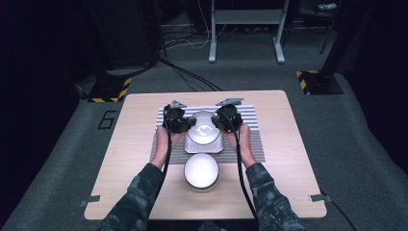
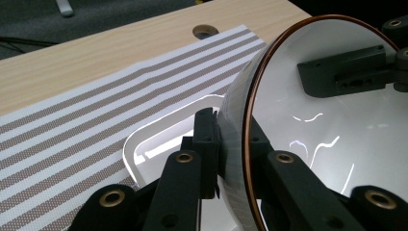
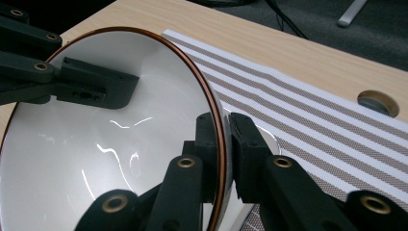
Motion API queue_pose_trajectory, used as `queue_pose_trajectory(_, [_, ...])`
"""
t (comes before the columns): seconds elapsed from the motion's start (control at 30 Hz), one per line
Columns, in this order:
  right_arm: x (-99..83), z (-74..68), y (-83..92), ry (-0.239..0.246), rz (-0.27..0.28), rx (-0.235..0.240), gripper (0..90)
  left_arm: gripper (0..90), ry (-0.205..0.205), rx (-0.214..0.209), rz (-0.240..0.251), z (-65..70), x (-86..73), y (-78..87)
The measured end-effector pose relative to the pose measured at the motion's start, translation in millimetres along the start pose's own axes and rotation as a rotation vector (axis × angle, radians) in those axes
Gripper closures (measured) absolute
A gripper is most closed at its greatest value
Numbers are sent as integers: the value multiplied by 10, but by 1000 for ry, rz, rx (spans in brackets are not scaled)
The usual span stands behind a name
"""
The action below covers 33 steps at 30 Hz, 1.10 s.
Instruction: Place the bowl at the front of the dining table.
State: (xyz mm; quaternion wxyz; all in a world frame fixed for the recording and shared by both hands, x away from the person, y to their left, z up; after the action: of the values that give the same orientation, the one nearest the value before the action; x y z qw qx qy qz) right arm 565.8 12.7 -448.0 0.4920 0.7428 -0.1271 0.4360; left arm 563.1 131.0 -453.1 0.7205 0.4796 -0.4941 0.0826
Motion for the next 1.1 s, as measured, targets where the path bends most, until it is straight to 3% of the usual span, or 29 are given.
queue_pose_trajectory(0.53, [-154, 122, -314, -70, -102, 31, 825, 821, 43, -5, -95, -126, -186, -304])
queue_pose_trajectory(1.1, [-279, 231, -594, -126, -209, 52, 823, 822, 89, -12, -156, -227, -324, -535])
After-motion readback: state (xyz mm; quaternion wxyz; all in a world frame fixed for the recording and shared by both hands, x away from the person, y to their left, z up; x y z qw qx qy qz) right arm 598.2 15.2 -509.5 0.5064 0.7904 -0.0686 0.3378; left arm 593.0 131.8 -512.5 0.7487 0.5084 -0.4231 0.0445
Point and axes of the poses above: each handheld gripper's, and its own axes: y roughly backward along the jaws, x roughly out of its top, z roughly to its right, the point moved 9 cm from there along -y, roughly forward along the jaws, and after that the axes turned 5 degrees about -y, right-handed, at the moved point
